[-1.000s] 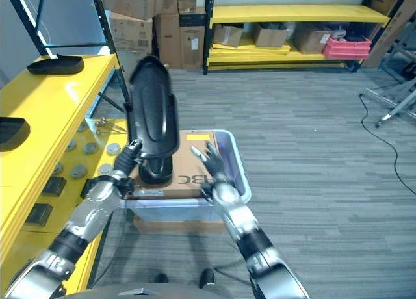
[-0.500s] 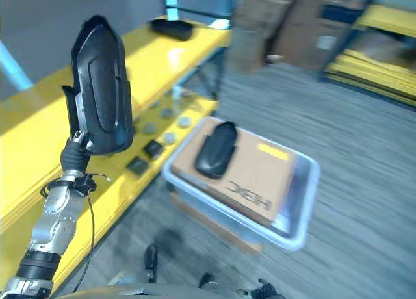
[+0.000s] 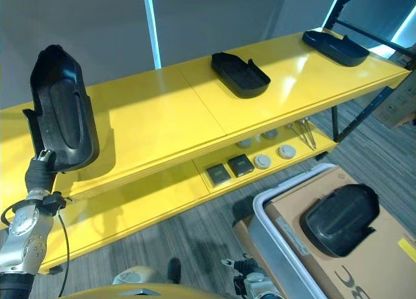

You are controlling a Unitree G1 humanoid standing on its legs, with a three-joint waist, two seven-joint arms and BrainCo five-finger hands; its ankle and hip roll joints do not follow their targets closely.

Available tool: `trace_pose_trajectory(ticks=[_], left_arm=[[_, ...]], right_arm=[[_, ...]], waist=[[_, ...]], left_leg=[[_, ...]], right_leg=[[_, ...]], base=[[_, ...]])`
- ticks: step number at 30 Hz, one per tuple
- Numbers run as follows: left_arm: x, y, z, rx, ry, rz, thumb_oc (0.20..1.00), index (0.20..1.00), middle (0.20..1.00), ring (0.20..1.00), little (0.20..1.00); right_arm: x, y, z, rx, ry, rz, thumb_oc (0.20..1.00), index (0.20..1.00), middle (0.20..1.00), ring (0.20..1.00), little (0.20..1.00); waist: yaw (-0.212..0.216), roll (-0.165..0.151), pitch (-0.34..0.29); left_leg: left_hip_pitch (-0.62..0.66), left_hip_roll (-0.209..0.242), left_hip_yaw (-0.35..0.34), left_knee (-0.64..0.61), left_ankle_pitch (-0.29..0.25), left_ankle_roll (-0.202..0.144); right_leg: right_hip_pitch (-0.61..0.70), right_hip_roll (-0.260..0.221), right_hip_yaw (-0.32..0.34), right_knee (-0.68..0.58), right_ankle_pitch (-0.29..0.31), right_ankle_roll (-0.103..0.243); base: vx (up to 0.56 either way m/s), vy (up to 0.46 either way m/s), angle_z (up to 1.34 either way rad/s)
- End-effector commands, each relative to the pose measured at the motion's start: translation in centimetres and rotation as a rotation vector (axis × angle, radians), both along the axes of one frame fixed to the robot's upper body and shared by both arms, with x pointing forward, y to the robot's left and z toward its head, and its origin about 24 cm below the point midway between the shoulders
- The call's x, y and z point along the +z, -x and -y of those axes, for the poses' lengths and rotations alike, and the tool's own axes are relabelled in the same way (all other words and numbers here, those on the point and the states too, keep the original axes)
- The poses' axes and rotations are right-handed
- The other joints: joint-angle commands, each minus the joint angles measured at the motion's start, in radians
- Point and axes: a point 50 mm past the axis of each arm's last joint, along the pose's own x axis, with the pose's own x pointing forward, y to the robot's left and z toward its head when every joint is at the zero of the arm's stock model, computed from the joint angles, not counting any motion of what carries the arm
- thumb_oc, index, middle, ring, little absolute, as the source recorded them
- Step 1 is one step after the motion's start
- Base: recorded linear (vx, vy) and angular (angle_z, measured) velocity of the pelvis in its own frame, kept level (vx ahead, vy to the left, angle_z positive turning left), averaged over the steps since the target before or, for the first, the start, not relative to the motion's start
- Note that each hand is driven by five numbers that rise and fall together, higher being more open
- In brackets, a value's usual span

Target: Move parts from the plastic box to the shelf.

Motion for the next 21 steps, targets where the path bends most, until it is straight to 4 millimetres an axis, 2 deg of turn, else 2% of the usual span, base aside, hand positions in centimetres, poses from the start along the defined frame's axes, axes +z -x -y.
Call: trace_pose_trajectory(ticks=[1, 2, 3, 4, 5, 8, 10, 11, 13, 15, 18, 21], left_arm=[[3.5, -2.5, 1.4, -0.086, -0.090, 0.149, 0.200, 0.200, 0.200, 0.200, 0.200], [3.5, -3.1, 2.0, -0.089, -0.077, 0.135, 0.200, 0.200, 0.200, 0.200, 0.200], [3.4, -3.5, 2.3, -0.090, -0.064, 0.120, 0.200, 0.200, 0.200, 0.200, 0.200], [3.4, -4.1, 2.8, -0.090, -0.051, 0.110, 0.200, 0.200, 0.200, 0.200, 0.200], [3.1, -4.6, 3.4, -0.085, -0.033, 0.096, 0.200, 0.200, 0.200, 0.200, 0.200], [2.2, -4.5, 3.5, -0.056, -0.007, 0.065, 0.200, 0.200, 0.200, 0.200, 0.200], [1.6, -4.6, 4.0, -0.036, 0.022, 0.011, 0.200, 0.200, 0.200, 0.200, 0.200], [0.8, -5.1, 4.8, 0.007, 0.063, -0.057, 0.200, 0.200, 0.200, 0.200, 0.200], [-0.3, -5.6, 5.9, 0.034, 0.105, -0.130, 0.200, 0.200, 0.200, 0.200, 0.200], [-2.8, -6.4, 8.0, 0.055, 0.101, -0.261, 0.200, 0.200, 0.200, 0.200, 0.200], [-5.1, -6.7, 9.6, 0.058, 0.082, -0.365, 0.200, 0.200, 0.200, 0.200, 0.200], [-5.7, -6.7, 10.2, 0.045, 0.069, -0.405, 0.200, 0.200, 0.200, 0.200, 0.200]], right_arm=[[-0.3, 2.6, 1.8, -0.052, 0.050, -0.044, 1.000, 1.000, 1.000, 1.000, 1.000], [-0.4, 3.1, 2.3, -0.056, 0.055, -0.053, 1.000, 1.000, 1.000, 1.000, 1.000], [-0.5, 3.5, 2.6, -0.061, 0.054, -0.060, 1.000, 1.000, 1.000, 1.000, 1.000], [-0.6, 4.0, 2.9, -0.059, 0.059, -0.066, 1.000, 1.000, 1.000, 1.000, 1.000], [-0.7, 4.5, 3.1, -0.054, 0.059, -0.083, 1.000, 1.000, 1.000, 1.000, 1.000], [-0.9, 4.9, 2.8, -0.015, 0.066, -0.111, 1.000, 1.000, 1.000, 1.000, 1.000], [-0.9, 5.3, 2.9, 0.018, 0.063, -0.141, 1.000, 1.000, 1.000, 1.000, 1.000], [-0.9, 5.8, 3.2, 0.044, 0.072, -0.163, 1.000, 1.000, 1.000, 1.000, 1.000], [-1.0, 6.0, 3.3, 0.026, 0.082, -0.169, 1.000, 1.000, 1.000, 1.000, 1.000], [-1.0, 6.1, 3.4, -0.029, 0.083, -0.171, 1.000, 1.000, 1.000, 1.000, 1.000], [-0.9, 5.3, 3.2, -0.023, 0.090, -0.155, 1.000, 1.000, 1.000, 1.000, 1.000], [-1.0, 5.2, 3.1, -0.030, 0.077, -0.154, 1.000, 1.000, 1.000, 1.000, 1.000]], waist=[[-0.077, 0.037, -0.028], [-0.110, 0.042, -0.021], [-0.127, 0.033, -0.015], [-0.143, 0.020, -0.015], [-0.179, -0.005, -0.005], [-0.206, -0.022, 0.006], [-0.212, -0.036, 0.001], [-0.219, -0.055, -0.012], [-0.223, -0.070, -0.021], [-0.253, -0.076, -0.033], [-0.274, -0.065, -0.040], [-0.282, -0.059, -0.044]], left_leg=[[-0.083, 0.054, -0.116, -0.017, 0.015, -0.056], [-0.056, 0.052, -0.156, -0.028, 0.009, -0.060], [-0.040, 0.048, -0.182, -0.031, 0.001, -0.067], [-0.036, 0.044, -0.213, -0.029, -0.008, -0.076], [-0.006, 0.044, -0.261, -0.033, -0.041, -0.082], [0.020, 0.066, -0.272, -0.024, -0.072, -0.082], [0.037, 0.109, -0.257, -0.030, -0.060, -0.114], [0.020, 0.150, -0.230, -0.014, -0.047, -0.143], [0.005, 0.183, -0.178, 0.004, -0.038, -0.163], [-0.012, 0.232, -0.055, 0.008, -0.010, -0.187], [0.001, 0.245, -0.028, -0.023, 0.003, -0.193], [0.012, 0.249, -0.020, -0.036, 0.006, -0.194]], right_leg=[[-0.064, 0.188, 0.028, -0.031, 0.069, -0.063], [-0.112, 0.216, 0.069, -0.095, 0.074, -0.077], [-0.116, 0.219, 0.092, -0.207, 0.071, -0.081], [-0.112, 0.224, 0.125, -0.378, 0.090, -0.077], [-0.106, 0.244, 0.202, -0.593, 0.150, -0.049], [-0.140, 0.261, 0.255, -0.574, 0.188, -0.028], [-0.087, 0.268, 0.239, -0.630, 0.151, -0.031], [-0.034, 0.284, 0.235, -0.675, 0.129, -0.044], [0.008, 0.285, 0.203, -0.715, 0.121, -0.054], [0.045, 0.285, 0.145, -0.736, 0.103, -0.063], [0.054, 0.292, 0.143, -0.745, 0.089, -0.070], [0.060, 0.295, 0.148, -0.750, 0.087, -0.071]], base=[[0.17, -0.052, 0.52], [0.19, -0.195, 0.51], [0.27, -0.352, 0.58], [0.34, -0.545, 0.99], [0.29, -0.469, 0.89], [0.20, -0.293, 1.00], [0.20, -0.333, 0.25], [0.16, -0.363, 0.29], [0.09, -0.295, 0.61], [0.03, -0.217, 0.40], [0.02, -0.066, 0.81], [0.04, -0.019, -0.27]])
